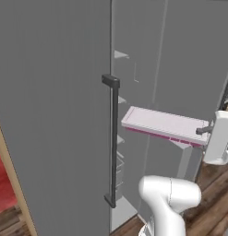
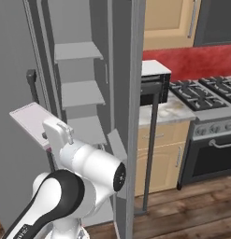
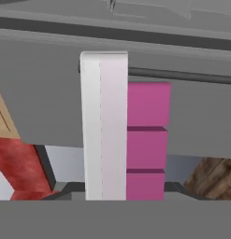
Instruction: The ice cube tray has been filled with water. Take the tray and place it in the freezer to make ice. Close the freezer door after placing the tray.
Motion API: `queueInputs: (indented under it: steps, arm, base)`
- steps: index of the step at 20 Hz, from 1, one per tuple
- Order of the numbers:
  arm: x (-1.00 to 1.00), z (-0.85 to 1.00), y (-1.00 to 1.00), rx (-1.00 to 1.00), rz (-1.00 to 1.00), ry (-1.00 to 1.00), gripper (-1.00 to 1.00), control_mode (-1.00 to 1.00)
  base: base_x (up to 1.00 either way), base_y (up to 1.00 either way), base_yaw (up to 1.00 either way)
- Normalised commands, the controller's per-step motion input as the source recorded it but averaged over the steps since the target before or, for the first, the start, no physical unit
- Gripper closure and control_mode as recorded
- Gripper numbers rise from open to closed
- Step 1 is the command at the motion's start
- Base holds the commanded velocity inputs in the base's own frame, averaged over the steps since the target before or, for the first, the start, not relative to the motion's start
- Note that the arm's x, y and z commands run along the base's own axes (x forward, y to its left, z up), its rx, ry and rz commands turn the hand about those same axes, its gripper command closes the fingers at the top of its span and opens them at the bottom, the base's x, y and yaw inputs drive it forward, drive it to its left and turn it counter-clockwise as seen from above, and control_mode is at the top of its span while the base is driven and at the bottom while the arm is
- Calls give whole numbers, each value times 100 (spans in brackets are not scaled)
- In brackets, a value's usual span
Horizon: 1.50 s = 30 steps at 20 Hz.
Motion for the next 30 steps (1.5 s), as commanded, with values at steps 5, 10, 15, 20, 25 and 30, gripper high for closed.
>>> queueInputs:
  steps: [5, 10, 15, 20, 25, 30]
  arm:
    - [0, 0, 0, 0, 0, 0, 100, 100]
    - [0, 0, 0, 0, 0, 0, 100, 100]
    - [0, 0, 0, 0, 0, 0, 100, 100]
    - [0, 0, 0, 0, 0, 0, 100, 100]
    - [0, 1, -5, 0, -2, 0, 100, -100]
    - [-12, 29, -2, 0, -9, -10, 100, -100]
  base:
    - [30, 37, -1]
    - [-5, 0, 0]
    - [0, 0, 0]
    - [0, 0, 0]
    - [0, 0, 0]
    - [0, 0, 0]
